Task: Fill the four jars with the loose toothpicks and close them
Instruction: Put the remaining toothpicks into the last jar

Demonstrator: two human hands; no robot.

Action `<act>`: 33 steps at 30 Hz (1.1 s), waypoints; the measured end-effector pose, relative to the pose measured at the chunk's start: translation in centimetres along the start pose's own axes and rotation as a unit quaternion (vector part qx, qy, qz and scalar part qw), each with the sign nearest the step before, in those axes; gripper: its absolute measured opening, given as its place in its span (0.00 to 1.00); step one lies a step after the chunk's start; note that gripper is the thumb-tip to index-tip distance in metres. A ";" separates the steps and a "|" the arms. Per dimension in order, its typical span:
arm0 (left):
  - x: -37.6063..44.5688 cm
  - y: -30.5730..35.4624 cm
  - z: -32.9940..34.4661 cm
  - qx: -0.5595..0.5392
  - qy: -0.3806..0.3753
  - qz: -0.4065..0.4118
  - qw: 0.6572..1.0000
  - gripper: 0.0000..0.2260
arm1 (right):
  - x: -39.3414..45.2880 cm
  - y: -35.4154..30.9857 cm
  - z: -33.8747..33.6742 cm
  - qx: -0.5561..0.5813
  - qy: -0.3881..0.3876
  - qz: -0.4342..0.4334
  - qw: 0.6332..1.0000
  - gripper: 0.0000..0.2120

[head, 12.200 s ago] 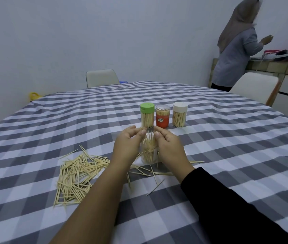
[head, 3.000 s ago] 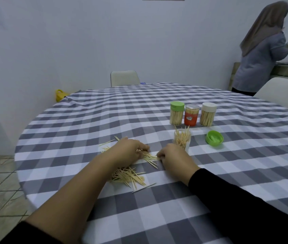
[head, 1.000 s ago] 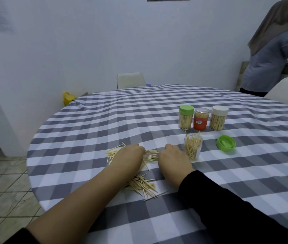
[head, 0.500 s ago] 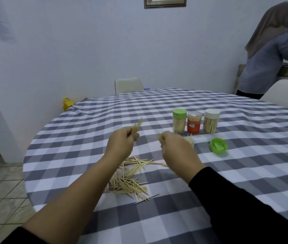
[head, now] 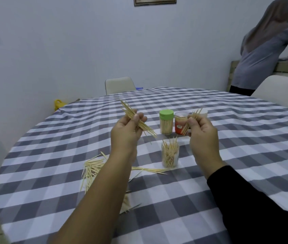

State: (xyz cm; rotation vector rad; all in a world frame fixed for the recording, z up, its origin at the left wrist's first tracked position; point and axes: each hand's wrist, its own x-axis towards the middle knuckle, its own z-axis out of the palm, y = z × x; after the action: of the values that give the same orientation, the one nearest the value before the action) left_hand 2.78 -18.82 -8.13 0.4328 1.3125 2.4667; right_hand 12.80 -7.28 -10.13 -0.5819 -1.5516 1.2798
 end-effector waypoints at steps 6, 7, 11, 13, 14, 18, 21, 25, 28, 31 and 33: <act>-0.3 -3.1 1.4 0.038 -0.019 -0.039 0.998 0.06 | -0.1 1.9 -0.1 0.002 -0.038 0.007 0.999 0.11; -0.3 -3.5 1.4 0.051 -0.020 -0.039 0.998 0.06 | -0.2 2.1 -0.1 0.005 -0.050 0.007 0.999 0.11; -0.6 -4.7 1.1 0.095 -0.034 -0.035 0.994 0.06 | -0.6 3.0 0.4 0.002 -0.089 0.008 0.996 0.09; -0.7 -5.0 1.1 0.114 -0.048 -0.030 0.992 0.07 | -0.7 3.0 0.5 0.004 -0.091 -0.003 0.996 0.10; -0.7 -5.1 1.1 0.120 -0.052 -0.026 0.991 0.07 | -0.8 3.0 0.5 0.011 -0.088 -0.008 0.996 0.09; -0.9 -5.4 1.0 0.190 -0.059 0.013 0.980 0.07 | -0.9 2.7 0.6 0.021 -0.081 -0.021 0.996 0.09; -1.1 -5.9 0.7 0.235 -0.069 0.005 0.970 0.07 | -1.3 3.1 0.9 0.003 -0.095 0.006 0.995 0.07; -1.2 -6.2 0.5 0.265 -0.051 -0.013 0.963 0.06 | -1.4 3.7 0.9 -0.031 -0.079 0.006 0.996 0.06; -0.9 -6.5 0.2 0.304 -0.060 -0.016 0.951 0.07 | -1.5 3.9 1.1 -0.053 -0.093 0.022 0.994 0.06; -1.1 -6.5 0.3 0.328 -0.089 -0.041 0.939 0.12 | -1.5 4.0 1.0 -0.070 -0.118 0.042 0.990 0.06; -1.4 -6.2 0.5 0.321 -0.101 -0.050 0.940 0.11 | -1.5 3.8 1.0 -0.059 -0.129 0.053 0.988 0.08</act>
State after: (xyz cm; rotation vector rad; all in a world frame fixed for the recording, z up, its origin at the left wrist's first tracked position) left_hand 5.10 -15.71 -13.24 0.7221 1.9674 1.8010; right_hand 11.66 -7.72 -14.15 -0.5969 -1.8413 1.3934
